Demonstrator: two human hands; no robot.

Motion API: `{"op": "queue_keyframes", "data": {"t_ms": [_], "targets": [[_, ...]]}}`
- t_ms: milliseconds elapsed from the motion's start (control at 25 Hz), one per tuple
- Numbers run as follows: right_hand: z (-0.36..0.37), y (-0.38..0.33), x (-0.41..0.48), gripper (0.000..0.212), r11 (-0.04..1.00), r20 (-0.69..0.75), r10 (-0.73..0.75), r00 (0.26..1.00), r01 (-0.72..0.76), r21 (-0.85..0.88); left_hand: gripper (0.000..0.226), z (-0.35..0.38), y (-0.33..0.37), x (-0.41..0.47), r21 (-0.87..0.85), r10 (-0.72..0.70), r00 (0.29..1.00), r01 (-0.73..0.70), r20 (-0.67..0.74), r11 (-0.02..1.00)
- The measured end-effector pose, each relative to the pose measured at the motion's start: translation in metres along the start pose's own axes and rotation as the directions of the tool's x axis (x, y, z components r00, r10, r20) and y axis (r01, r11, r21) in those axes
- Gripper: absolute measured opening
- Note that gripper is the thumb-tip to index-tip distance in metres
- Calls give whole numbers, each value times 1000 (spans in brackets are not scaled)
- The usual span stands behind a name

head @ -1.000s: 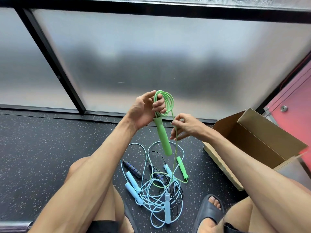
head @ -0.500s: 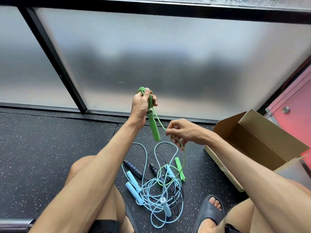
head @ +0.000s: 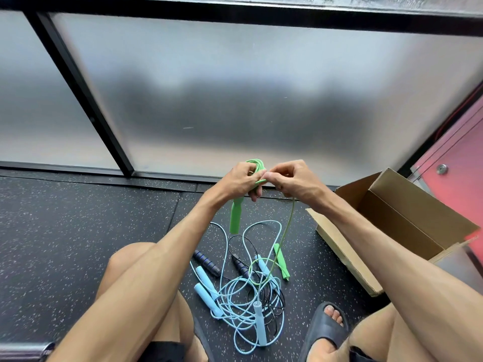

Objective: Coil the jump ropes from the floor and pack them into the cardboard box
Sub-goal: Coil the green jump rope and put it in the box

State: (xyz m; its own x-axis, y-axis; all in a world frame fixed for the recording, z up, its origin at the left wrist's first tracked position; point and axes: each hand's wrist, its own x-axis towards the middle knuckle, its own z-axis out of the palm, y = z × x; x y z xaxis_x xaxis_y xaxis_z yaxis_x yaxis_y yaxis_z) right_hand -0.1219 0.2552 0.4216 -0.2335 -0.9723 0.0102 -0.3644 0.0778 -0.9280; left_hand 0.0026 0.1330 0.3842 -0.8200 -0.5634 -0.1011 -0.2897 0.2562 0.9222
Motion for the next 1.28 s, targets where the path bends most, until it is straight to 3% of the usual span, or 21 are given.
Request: {"op": "queue_keyframes", "data": {"t_ms": [160, 320, 480, 600, 760, 960, 1040, 1160, 1280], "targets": [[-9, 5, 5, 6, 999, -140, -44, 989, 43, -10, 42, -4, 7, -9, -83, -44, 993, 53, 111, 995], [-7, 14, 8, 8, 995, -221, -85, 972, 72, -67, 59, -7, 9, -13, -267, -26, 972, 89, 233, 960], [5, 24, 12, 20, 995, -255, -50, 966, 27, -94, 58, -11, 8, -13, -511, 1, 920, 217, 392, 832], [11, 28, 13, 24, 999, -239, 41, 970, -46, -14, 53, -15, 9, -12, -673, 11, 918, 283, 397, 684], [19, 39, 9, 18, 973, -45, 218, 975, -213, 86, 49, -25, 12, -11, -853, 85, 957, 205, 278, 479], [34, 49, -2, 8, 928, 251, 361, 898, -373, 1, 40, -32, 13, -7, -947, 112, 990, 42, 81, 318], [34, 47, -4, 11, 918, 267, 372, 889, -395, 36, 36, -32, 12, -5, -947, 57, 998, -41, -25, 318], [29, 38, -2, 17, 916, 161, 377, 912, -393, 79, 32, -31, 9, -2, -888, -40, 979, -166, -202, 429], [24, 32, 1, 15, 948, 51, 319, 946, -318, -26, 27, -30, 10, -1, -823, -83, 936, -256, -342, 507]]}}
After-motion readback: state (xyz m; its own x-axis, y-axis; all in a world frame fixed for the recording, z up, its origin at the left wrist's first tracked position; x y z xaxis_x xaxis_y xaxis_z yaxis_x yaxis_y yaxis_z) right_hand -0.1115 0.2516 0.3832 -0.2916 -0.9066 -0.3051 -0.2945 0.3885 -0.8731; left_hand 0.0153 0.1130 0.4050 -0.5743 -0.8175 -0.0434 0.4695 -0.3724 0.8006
